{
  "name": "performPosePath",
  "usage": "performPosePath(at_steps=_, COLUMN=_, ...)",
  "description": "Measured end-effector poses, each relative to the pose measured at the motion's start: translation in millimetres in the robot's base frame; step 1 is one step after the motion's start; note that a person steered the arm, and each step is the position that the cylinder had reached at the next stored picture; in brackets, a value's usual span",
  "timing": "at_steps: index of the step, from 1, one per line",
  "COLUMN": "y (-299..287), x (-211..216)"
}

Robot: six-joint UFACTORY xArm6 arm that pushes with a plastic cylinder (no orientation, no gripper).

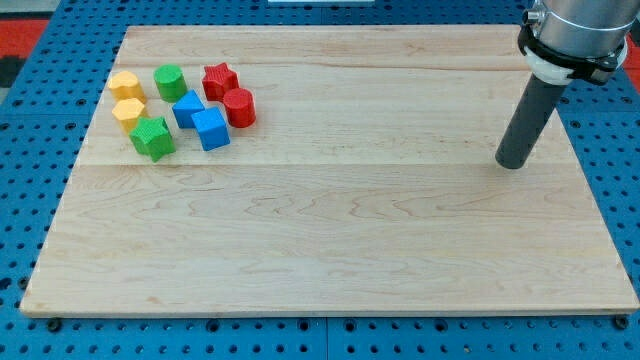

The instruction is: Move the red circle towards the center right of the board

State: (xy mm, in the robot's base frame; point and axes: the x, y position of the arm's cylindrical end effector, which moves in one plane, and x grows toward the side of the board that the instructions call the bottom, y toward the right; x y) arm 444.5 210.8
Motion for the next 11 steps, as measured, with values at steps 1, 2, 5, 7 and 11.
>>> performPosePath(at_steps=1, y=-5.5, x=0.0)
performPosePath(at_steps=2, y=-38.9, x=4.6)
performPosePath(at_steps=5, y=-178.7, x=42.9)
performPosePath(at_steps=7, y=-232.7, x=40.5)
performPosePath(at_steps=11, y=-270.3, x=27.7)
